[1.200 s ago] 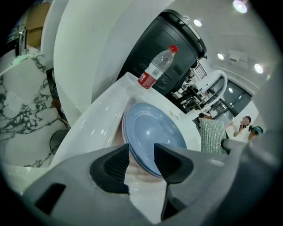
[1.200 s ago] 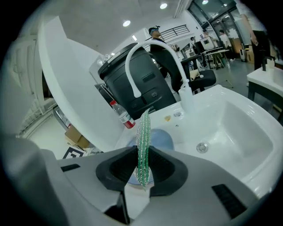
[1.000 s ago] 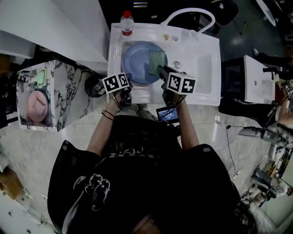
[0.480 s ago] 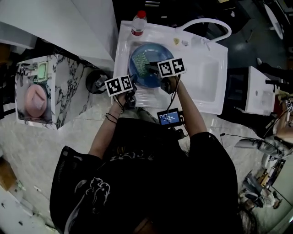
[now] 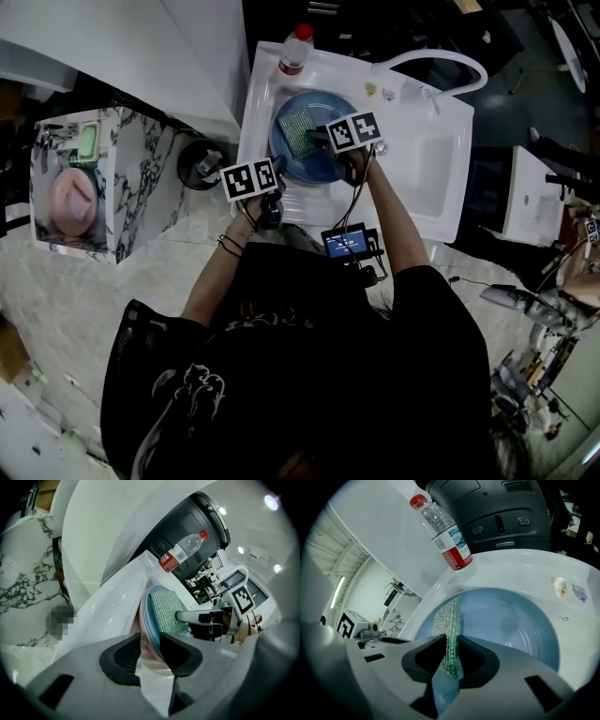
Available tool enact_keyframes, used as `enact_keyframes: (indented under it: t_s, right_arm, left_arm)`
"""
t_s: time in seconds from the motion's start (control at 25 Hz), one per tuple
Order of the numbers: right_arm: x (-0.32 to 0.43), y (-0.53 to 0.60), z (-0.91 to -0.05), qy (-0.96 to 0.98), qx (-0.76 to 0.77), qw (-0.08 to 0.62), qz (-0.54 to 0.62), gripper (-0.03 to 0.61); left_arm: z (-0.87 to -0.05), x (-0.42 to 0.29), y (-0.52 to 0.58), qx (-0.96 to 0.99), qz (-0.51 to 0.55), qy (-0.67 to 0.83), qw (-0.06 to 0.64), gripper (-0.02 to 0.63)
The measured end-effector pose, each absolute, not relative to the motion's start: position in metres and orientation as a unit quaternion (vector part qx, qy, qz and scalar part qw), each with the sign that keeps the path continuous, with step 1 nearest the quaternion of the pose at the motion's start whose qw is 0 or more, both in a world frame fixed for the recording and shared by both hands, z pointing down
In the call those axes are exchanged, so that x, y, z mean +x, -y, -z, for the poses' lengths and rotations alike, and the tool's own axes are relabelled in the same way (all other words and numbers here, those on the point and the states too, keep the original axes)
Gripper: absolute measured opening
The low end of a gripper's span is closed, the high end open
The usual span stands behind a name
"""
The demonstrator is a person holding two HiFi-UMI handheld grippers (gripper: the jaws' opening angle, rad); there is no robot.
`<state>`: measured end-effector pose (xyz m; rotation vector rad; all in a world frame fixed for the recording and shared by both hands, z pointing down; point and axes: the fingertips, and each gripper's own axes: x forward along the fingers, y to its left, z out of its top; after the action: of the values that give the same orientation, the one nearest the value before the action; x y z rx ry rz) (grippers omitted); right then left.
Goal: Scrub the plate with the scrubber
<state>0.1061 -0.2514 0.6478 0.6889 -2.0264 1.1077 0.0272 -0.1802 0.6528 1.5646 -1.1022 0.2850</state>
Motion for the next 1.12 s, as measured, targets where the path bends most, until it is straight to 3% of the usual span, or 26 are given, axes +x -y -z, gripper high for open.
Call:
enact_keyframes:
  t_s: [0.68, 1.12]
  right_arm:
    - [0.182, 0.281, -0.650, 0.694, 0.474, 0.292, -0.458, 0.081]
    - [0.237, 0.253, -0.643, 0.614, 0.552, 0.313, -0.470, 0.081]
  left_arm:
    - [-0.653, 0.026, 0.180, 0.658, -0.112, 0.477, 0.572, 0.141]
    - [-0.653, 0.024, 0.180, 0.665, -0.127, 0.490, 0.549, 0.141]
